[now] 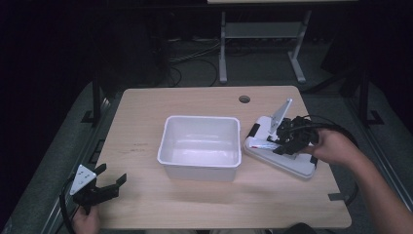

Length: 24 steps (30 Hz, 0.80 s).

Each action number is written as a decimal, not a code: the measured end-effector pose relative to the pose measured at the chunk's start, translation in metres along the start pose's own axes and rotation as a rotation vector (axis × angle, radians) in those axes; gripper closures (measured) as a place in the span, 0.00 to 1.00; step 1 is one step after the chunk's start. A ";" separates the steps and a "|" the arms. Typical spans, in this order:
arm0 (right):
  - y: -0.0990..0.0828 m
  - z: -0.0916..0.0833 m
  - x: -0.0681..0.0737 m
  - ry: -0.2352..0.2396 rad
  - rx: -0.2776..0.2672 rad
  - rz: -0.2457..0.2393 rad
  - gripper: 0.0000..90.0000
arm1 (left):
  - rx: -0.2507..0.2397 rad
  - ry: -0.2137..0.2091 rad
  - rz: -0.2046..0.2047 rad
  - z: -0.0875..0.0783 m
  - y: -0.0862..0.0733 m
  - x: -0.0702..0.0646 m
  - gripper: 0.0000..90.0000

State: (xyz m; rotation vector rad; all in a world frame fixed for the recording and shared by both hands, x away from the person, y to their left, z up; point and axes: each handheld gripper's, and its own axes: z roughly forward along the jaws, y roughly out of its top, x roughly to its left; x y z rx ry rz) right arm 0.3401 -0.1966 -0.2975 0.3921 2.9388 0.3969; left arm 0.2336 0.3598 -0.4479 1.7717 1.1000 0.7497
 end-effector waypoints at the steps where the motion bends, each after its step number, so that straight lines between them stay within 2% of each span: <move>1: 0.001 0.000 0.000 -0.001 0.001 -0.002 0.77 | -0.001 0.001 0.000 0.000 0.000 0.000 0.17; 24: 0.040 -0.002 0.006 0.019 0.000 -0.061 0.77 | -0.004 0.000 0.004 -0.001 0.001 0.001 0.17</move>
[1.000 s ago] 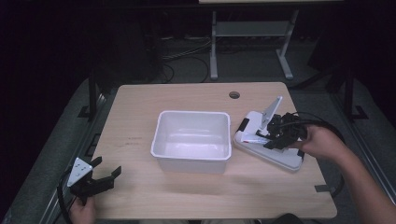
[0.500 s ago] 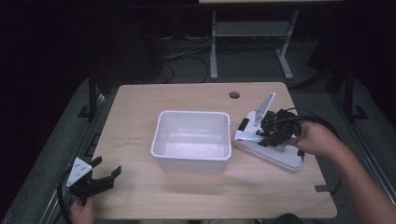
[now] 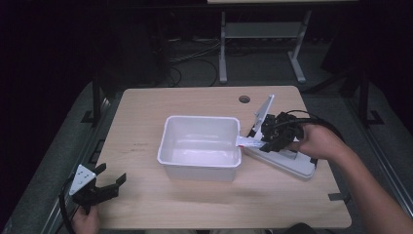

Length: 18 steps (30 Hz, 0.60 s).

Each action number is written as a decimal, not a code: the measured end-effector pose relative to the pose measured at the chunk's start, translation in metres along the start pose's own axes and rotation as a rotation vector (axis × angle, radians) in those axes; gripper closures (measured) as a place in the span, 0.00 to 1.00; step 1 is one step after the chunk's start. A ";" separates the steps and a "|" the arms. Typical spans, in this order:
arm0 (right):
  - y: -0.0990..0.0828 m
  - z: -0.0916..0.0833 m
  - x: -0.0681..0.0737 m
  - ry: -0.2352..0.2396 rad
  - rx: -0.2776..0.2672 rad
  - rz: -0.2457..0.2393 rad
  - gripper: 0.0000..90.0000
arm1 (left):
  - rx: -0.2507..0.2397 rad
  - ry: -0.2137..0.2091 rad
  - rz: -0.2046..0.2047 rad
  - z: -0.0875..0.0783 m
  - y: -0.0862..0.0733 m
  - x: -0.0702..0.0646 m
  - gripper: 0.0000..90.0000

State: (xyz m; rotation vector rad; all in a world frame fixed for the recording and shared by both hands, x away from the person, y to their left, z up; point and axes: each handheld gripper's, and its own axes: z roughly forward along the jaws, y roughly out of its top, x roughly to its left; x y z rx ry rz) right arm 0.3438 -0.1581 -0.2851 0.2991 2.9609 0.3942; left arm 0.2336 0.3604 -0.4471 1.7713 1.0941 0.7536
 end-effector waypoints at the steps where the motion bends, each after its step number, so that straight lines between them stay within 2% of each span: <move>1: 0.002 0.000 0.000 0.000 0.001 -0.003 0.77 | 0.000 0.001 0.000 0.000 0.000 0.000 0.17; 18: 0.033 0.003 0.005 0.024 -0.014 -0.048 0.77 | -0.007 0.002 -0.006 -0.001 0.000 0.002 0.17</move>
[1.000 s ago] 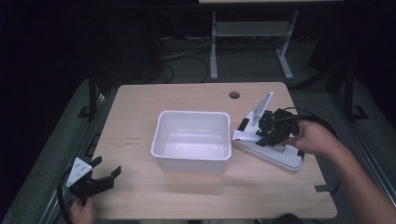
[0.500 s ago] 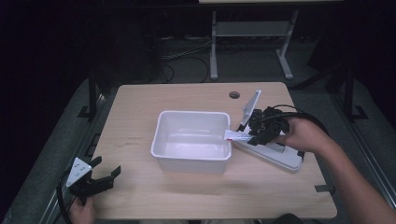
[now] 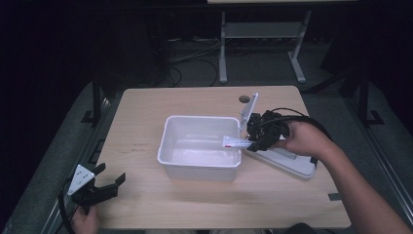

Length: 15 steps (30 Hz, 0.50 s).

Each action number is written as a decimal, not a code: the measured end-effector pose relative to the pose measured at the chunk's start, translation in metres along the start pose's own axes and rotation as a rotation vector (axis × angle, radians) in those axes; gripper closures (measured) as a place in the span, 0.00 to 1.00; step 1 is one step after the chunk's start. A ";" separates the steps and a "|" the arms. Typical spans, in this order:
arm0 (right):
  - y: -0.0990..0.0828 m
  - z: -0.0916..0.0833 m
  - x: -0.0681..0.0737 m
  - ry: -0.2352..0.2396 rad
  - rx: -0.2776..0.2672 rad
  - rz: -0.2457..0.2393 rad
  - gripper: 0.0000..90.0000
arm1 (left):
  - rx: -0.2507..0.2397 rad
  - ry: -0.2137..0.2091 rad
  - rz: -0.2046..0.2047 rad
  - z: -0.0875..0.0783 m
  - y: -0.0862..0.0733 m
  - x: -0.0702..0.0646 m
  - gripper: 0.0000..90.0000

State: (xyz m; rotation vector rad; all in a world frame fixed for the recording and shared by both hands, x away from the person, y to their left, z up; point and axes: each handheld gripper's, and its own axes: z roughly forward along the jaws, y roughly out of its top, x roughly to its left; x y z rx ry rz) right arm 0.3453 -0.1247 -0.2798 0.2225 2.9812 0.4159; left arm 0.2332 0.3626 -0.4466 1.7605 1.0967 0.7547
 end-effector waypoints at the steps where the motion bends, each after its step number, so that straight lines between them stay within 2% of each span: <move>1: 0.002 0.001 0.000 0.003 0.002 0.002 0.77 | -0.001 0.000 -0.001 0.000 0.000 0.000 0.17; 6: 0.009 0.004 0.002 0.009 -0.007 -0.010 0.77 | -0.005 0.001 -0.007 0.000 0.000 0.001 0.17; 15: 0.018 0.006 0.003 0.006 0.008 -0.020 0.77 | -0.003 0.000 -0.008 0.000 -0.001 0.002 0.17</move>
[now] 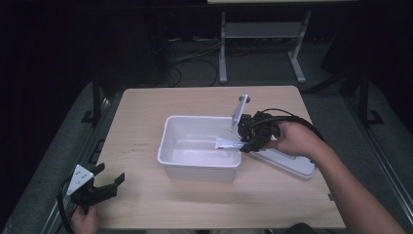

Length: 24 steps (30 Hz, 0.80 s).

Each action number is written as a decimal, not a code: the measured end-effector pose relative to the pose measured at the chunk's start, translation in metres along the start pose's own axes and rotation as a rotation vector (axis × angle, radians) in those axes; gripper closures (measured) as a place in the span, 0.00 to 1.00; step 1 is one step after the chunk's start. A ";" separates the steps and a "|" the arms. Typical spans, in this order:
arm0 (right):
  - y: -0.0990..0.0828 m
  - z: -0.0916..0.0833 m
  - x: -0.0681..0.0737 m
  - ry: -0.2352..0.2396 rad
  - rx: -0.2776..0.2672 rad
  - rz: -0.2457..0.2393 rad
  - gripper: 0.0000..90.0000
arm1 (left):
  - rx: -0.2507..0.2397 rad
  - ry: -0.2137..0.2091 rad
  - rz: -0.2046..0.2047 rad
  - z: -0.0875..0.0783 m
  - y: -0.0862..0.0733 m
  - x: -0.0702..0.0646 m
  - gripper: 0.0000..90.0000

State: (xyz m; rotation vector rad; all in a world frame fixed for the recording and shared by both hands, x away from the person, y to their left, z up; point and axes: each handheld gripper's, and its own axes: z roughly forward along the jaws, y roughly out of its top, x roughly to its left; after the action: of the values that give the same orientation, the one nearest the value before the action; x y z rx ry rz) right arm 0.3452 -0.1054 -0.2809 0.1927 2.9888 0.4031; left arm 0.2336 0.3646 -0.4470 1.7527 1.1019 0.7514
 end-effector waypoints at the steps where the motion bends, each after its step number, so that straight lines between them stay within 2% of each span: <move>1: 0.001 0.000 0.000 0.000 0.000 -0.002 0.77 | -0.001 0.001 0.000 0.000 0.000 0.000 0.17; 24: 0.029 0.007 0.006 0.013 -0.005 -0.031 0.77 | -0.002 -0.002 -0.007 0.000 -0.001 0.001 0.17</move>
State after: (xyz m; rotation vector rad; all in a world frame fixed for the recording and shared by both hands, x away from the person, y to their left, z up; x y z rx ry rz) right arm 0.3439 -0.0754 -0.2802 0.1431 2.9994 0.4102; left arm 0.2337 0.3660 -0.4475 1.7461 1.1053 0.7462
